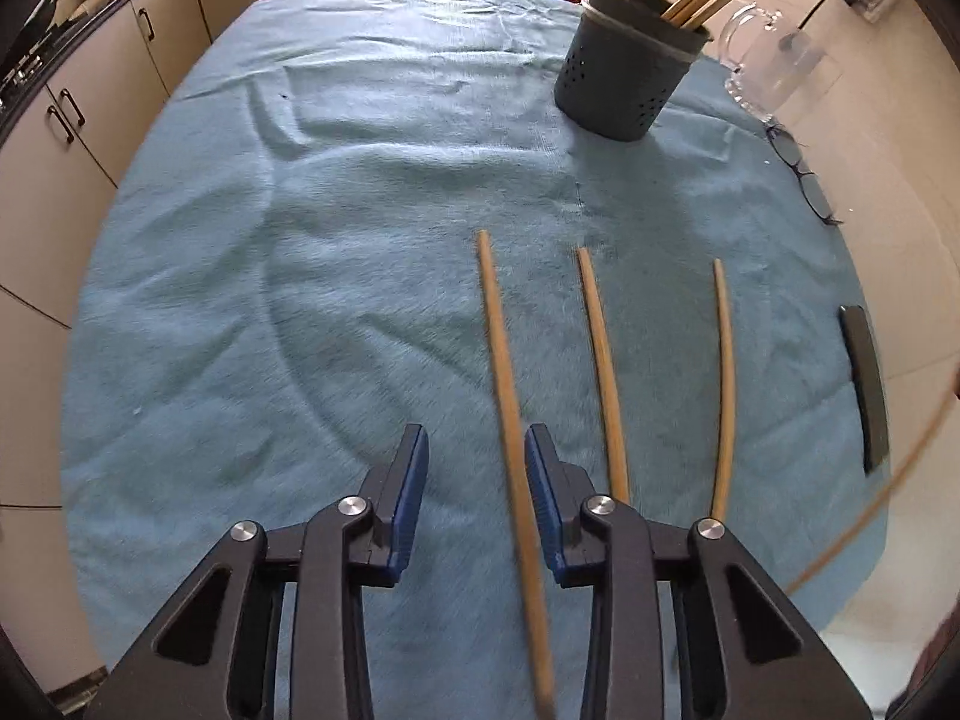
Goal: Organize utensils
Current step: 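Close the left tool on a chopstick while the right tool grasps another, then lift both held chopsticks upright and carry them above the black cup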
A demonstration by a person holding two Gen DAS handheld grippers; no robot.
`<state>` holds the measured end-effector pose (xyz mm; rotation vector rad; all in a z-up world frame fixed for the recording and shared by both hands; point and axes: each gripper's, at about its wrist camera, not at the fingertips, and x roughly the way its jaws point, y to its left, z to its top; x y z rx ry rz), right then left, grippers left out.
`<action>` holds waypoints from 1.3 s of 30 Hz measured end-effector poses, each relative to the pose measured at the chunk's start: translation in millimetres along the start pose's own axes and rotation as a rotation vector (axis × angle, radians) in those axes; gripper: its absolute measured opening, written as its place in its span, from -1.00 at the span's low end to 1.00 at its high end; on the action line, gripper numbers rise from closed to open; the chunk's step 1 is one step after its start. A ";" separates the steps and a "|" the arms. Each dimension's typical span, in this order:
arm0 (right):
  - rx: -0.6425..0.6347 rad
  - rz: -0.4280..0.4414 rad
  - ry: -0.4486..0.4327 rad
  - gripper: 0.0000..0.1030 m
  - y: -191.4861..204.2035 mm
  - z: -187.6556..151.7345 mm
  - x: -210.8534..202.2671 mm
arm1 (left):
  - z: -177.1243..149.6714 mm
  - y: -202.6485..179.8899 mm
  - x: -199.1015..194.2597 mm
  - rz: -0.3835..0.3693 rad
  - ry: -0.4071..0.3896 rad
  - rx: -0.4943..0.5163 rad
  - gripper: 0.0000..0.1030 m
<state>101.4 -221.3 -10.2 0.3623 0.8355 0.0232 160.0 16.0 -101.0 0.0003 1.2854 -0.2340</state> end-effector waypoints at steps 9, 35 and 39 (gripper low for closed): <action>0.024 -0.006 -0.018 -0.87 -22.4 -11.1 -23.1 | 13.3 -17.8 17.4 0.110 -0.075 0.028 -0.86; -0.050 0.064 -0.152 -0.87 -3.8 2.5 -74.4 | -32.8 24.6 -150.7 0.065 -0.394 -0.133 -0.88; -0.045 0.076 -0.159 -0.87 -2.4 4.3 -74.0 | -37.7 32.1 -166.0 0.068 -0.412 -0.149 -0.88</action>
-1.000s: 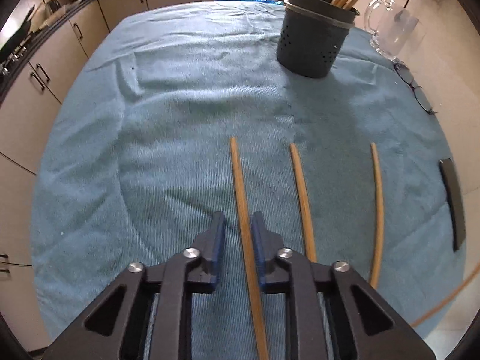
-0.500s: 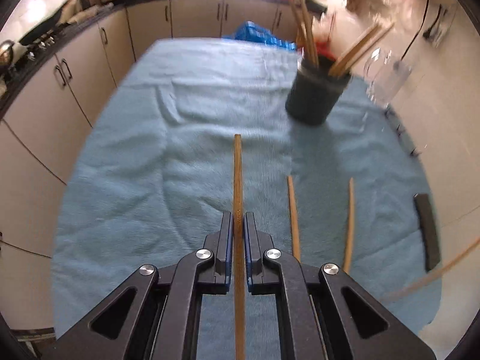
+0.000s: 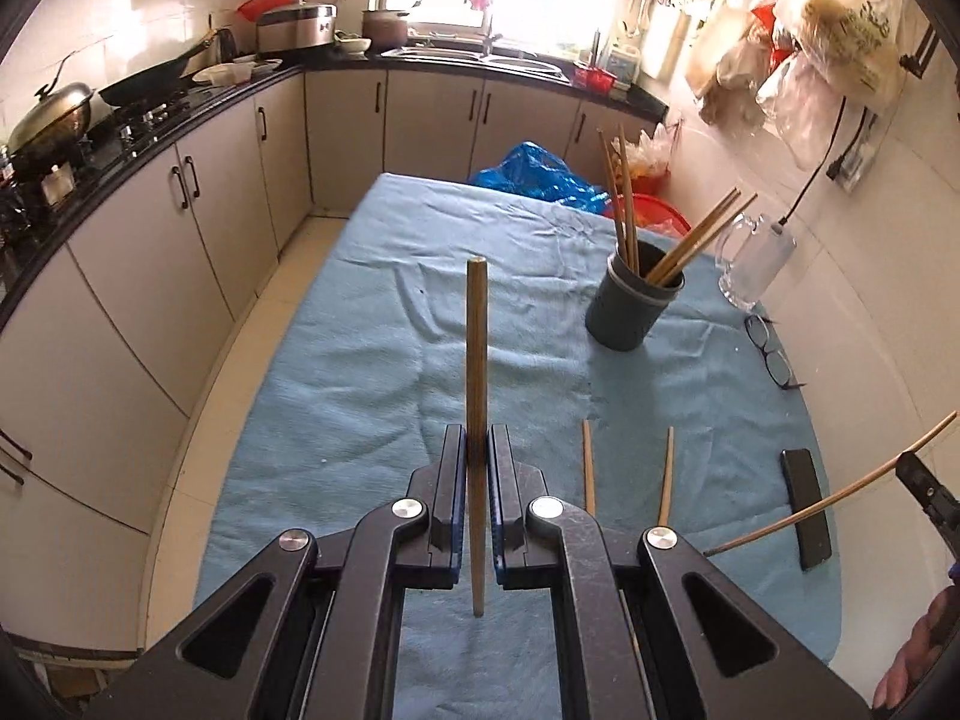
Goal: Organize utensils
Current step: 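Lift both held chopsticks upright and carry them above the black cup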
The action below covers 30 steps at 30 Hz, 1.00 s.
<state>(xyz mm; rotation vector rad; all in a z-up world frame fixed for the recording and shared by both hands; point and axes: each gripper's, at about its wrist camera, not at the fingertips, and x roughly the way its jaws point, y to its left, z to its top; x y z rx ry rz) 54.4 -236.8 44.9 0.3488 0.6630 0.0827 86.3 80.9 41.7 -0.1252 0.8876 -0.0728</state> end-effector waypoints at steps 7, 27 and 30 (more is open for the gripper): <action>0.022 0.013 0.001 -0.87 -4.1 2.0 2.4 | 6.0 4.5 -19.5 0.002 -0.025 -0.006 -0.88; -0.030 0.053 0.068 -0.87 7.1 17.7 16.9 | 36.6 -1.8 -66.4 -0.009 -0.094 -0.028 -0.88; -0.046 0.070 0.075 -0.87 12.4 22.8 23.0 | 38.5 -2.4 -70.9 -0.007 -0.100 -0.030 -0.88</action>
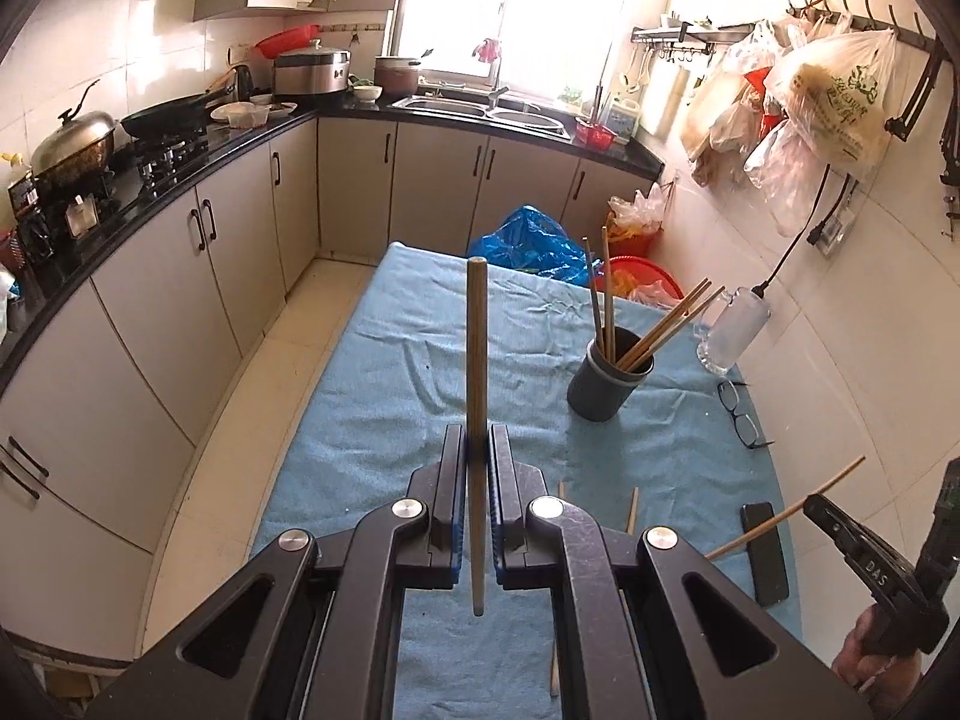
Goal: Organize utensils
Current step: 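Lift both held chopsticks upright and carry them above the black cup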
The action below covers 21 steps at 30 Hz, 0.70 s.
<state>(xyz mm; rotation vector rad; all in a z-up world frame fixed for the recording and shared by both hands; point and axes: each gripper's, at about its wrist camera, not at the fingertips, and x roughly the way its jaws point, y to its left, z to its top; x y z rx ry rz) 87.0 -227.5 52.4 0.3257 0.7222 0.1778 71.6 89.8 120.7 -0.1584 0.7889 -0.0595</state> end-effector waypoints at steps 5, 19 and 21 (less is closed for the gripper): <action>-0.012 0.042 0.002 -0.87 6.6 7.3 6.7 | -0.8 -2.7 -4.3 0.001 -0.005 -0.001 -0.88; 0.049 0.087 -0.062 -0.87 -17.0 37.6 -19.5 | 20.5 -31.4 -6.9 -0.067 -0.041 0.018 -0.88; 0.053 0.092 -0.077 -0.87 -20.9 44.1 -26.0 | 26.2 -37.9 -6.6 -0.080 -0.047 0.018 -0.88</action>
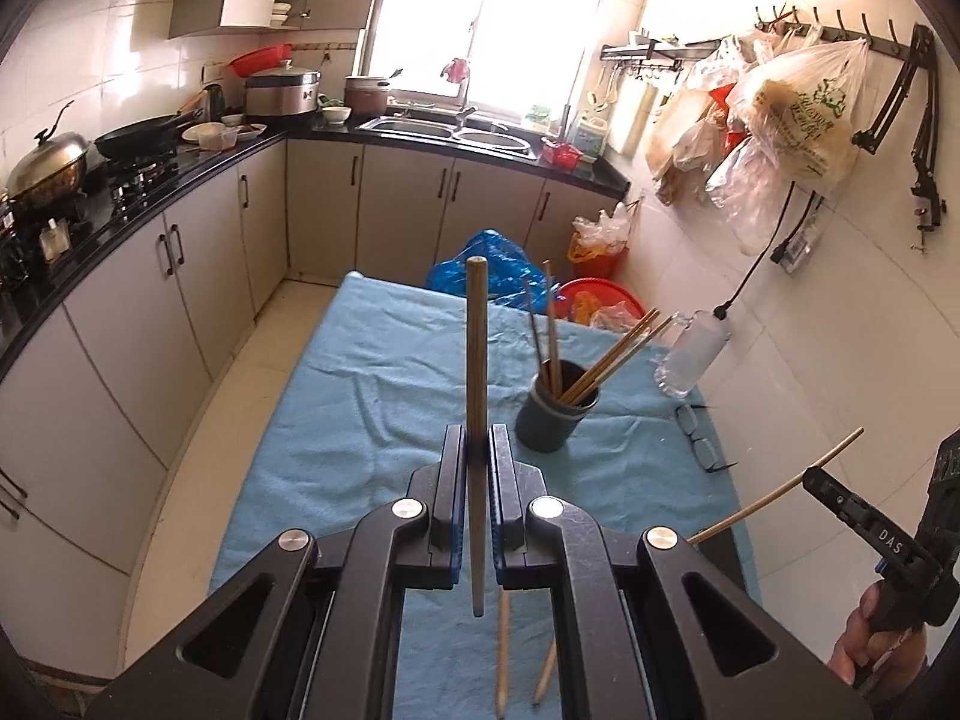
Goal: Organize utensils
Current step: 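Lift both held chopsticks upright and carry them above the black cup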
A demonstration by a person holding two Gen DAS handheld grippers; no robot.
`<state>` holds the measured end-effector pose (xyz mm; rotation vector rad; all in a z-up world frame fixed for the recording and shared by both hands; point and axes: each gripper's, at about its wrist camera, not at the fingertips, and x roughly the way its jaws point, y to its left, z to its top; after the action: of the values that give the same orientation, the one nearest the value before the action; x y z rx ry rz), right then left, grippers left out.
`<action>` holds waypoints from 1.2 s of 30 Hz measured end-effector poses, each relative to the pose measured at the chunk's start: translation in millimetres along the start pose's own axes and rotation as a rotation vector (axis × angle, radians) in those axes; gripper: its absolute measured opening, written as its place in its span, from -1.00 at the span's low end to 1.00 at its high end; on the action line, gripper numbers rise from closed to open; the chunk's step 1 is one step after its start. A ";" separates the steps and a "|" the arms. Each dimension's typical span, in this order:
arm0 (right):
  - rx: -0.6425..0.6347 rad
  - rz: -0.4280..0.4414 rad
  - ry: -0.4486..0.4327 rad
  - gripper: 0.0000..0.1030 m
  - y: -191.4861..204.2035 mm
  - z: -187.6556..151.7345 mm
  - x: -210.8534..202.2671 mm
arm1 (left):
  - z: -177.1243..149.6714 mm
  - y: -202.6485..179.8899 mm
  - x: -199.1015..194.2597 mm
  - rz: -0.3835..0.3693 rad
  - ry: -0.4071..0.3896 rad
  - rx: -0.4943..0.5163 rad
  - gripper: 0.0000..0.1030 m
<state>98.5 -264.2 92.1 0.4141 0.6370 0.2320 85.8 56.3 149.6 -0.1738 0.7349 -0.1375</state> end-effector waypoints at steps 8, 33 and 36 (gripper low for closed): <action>-0.003 0.038 -0.050 -0.87 -12.3 32.5 -25.6 | 21.9 -19.8 -1.5 -0.004 -0.024 -0.018 -0.88; 0.014 -0.032 -0.115 -0.87 3.2 119.4 42.2 | 116.9 -50.9 92.7 -0.103 -0.046 0.012 -0.88; 0.047 -0.044 -0.124 -0.87 4.6 128.7 64.8 | 128.4 -53.0 116.2 -0.110 -0.032 0.004 -0.88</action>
<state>228.3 -277.3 153.5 0.4555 0.5296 0.1487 254.5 -3.0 178.1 -0.2122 0.6930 -0.2402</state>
